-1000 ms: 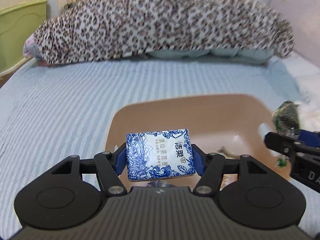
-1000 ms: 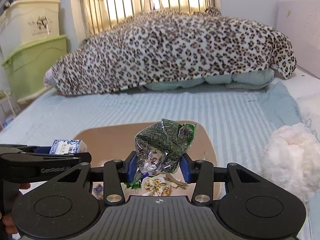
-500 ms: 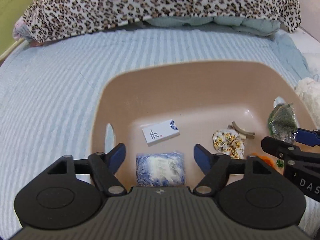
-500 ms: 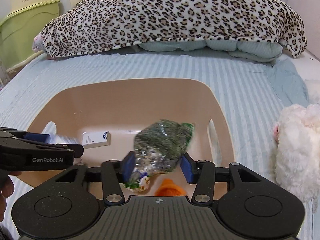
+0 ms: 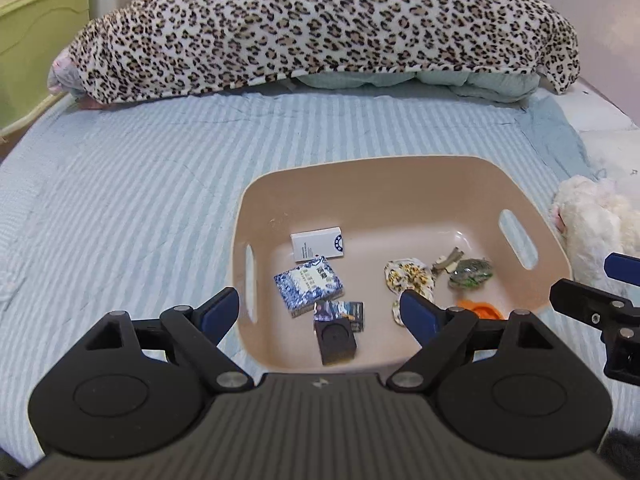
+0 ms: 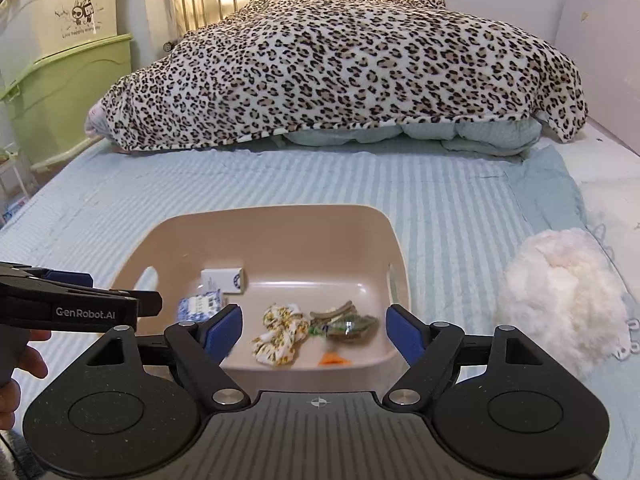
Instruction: Organize objects
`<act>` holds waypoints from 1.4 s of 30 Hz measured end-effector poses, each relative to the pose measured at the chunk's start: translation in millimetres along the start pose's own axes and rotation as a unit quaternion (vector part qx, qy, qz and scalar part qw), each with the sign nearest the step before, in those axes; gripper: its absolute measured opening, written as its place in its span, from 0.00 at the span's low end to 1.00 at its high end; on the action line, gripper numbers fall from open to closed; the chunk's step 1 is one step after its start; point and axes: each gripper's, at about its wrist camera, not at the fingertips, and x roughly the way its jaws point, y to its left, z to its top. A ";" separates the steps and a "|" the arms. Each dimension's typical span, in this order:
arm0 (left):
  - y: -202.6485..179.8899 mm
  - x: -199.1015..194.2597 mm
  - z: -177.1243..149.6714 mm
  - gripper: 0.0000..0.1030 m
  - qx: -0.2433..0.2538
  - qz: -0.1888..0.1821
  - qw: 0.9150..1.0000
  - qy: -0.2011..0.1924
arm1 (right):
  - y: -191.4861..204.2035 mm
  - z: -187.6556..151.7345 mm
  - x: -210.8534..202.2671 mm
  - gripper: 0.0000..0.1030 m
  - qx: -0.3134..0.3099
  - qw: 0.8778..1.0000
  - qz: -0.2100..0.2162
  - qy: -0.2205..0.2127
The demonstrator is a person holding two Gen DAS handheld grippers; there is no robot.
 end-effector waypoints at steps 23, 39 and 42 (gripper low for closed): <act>3.0 -118.2 -76.9 0.85 -0.012 -0.030 0.999 -0.032 | 11.5 -48.3 -111.9 0.79 -0.028 0.999 -0.001 -0.015; 2.4 -157.4 -114.6 0.85 0.003 -0.029 0.999 -0.045 | 16.7 -94.3 -144.0 0.79 -0.044 0.999 -0.003 -0.006; 2.3 -162.5 -121.4 0.85 0.007 -0.040 0.998 -0.041 | 17.9 -98.1 -146.7 0.79 -0.038 0.999 0.002 -0.001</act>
